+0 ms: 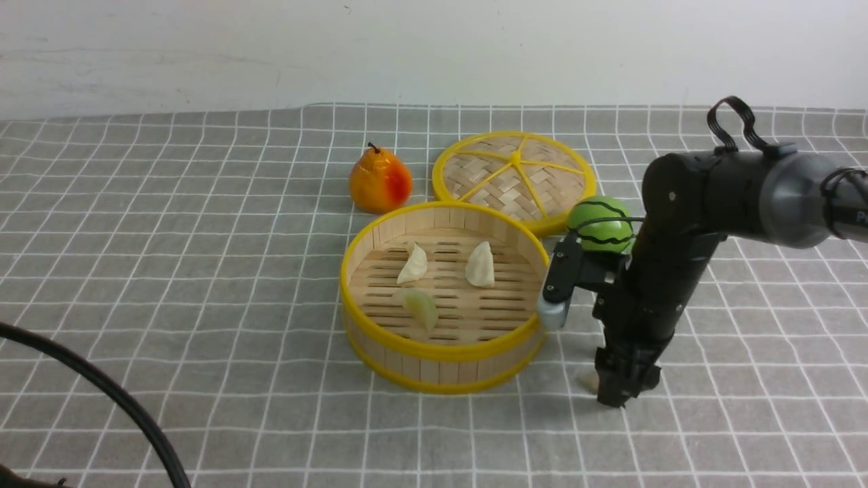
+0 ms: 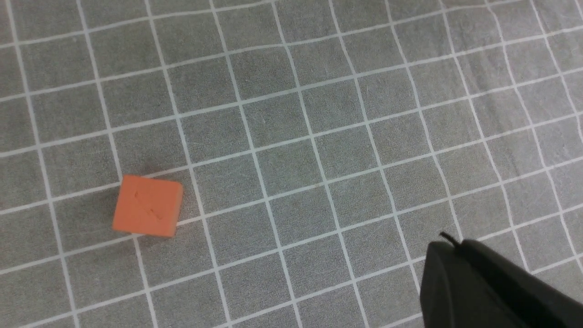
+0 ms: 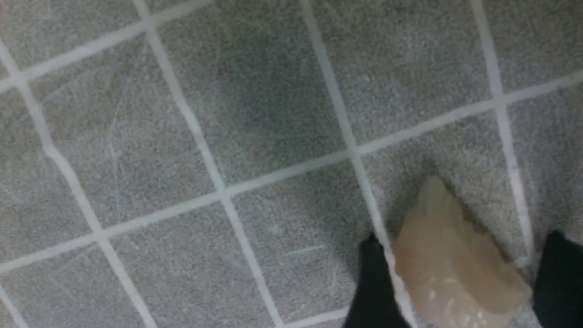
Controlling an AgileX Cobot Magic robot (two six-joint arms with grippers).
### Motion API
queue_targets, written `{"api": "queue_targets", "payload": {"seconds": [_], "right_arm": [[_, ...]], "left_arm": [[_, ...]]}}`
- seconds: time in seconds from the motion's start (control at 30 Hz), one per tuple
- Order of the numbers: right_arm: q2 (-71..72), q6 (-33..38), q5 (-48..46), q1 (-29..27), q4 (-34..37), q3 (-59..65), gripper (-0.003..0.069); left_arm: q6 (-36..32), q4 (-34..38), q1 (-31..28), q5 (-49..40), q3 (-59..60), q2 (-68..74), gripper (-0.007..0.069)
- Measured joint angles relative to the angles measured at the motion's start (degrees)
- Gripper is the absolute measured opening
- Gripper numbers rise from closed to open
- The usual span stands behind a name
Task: Put the dumplings into the steamer on the table with the grey tablecloth.
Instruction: 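Reach for and grasp a dumpling lying on the table beside the steamer, then place the dumpling in the bamboo steamer basket with the right gripper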
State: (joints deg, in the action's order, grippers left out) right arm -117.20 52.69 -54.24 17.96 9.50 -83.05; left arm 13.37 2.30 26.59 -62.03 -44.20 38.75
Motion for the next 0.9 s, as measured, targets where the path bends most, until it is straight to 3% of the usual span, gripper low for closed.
{"api": "queue_targets", "payload": {"seconds": [0.4,0.67,0.9], "right_arm": [[0.0,0.0,1.5,-0.1,1.8,0.0,0.0230],[0.2,-3.9,-3.3,-0.1,1.2,-1.8,0.0216],[3.6,-17.5,-10.9,0.9,2.0,-11.5,0.0211]], "left_arm": [[0.0,0.0,0.0,0.0,0.0,0.0,-0.0006],[0.0,0.0,0.0,0.0,0.0,0.0,-0.0004],[0.0,0.0,0.0,0.0,0.0,0.0,0.0001]]}}
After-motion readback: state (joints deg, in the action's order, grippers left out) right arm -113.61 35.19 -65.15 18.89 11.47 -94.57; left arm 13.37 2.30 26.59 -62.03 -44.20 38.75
